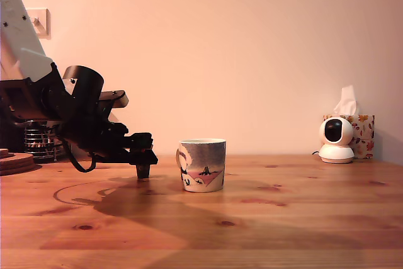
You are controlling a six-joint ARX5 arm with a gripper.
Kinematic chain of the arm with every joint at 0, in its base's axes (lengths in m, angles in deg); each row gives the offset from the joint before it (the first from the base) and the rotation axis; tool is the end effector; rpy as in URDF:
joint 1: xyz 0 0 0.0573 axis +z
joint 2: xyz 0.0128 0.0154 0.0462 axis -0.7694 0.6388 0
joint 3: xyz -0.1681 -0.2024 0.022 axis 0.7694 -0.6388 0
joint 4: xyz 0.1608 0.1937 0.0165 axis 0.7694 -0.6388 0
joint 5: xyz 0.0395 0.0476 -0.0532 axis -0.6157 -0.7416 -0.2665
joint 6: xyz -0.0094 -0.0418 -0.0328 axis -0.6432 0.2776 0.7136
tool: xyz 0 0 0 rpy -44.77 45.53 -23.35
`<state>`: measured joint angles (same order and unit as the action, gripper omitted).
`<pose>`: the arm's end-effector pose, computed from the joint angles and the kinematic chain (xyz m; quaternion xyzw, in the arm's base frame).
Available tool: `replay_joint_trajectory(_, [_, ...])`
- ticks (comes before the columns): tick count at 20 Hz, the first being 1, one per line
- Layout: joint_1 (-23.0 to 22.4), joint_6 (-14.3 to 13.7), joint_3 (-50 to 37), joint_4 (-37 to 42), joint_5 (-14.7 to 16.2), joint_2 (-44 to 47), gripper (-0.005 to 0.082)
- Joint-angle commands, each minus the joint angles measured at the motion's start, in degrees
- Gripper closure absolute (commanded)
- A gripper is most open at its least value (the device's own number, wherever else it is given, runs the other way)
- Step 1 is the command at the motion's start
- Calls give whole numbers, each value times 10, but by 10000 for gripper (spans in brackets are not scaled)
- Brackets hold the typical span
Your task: Pick up the coffee capsules on the table and drop them inside the coffee cup
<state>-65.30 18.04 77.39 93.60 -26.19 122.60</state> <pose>0.4376 -0.1255 0.1040 0.0375 0.2151 -0.2700 0.9378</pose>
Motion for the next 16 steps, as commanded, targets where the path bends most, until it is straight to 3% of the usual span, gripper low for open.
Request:
replay_joint_trajectory(1, [-2,-7,0,0,2,17,225])
replay_joint_trajectory(5, [0,-13,1,-8,2,17,246])
replay_joint_trajectory(13, [0,-17,1,-16,1,17,528])
replay_joint_trajectory(16, [2,-30,1,-16,0,17,558])
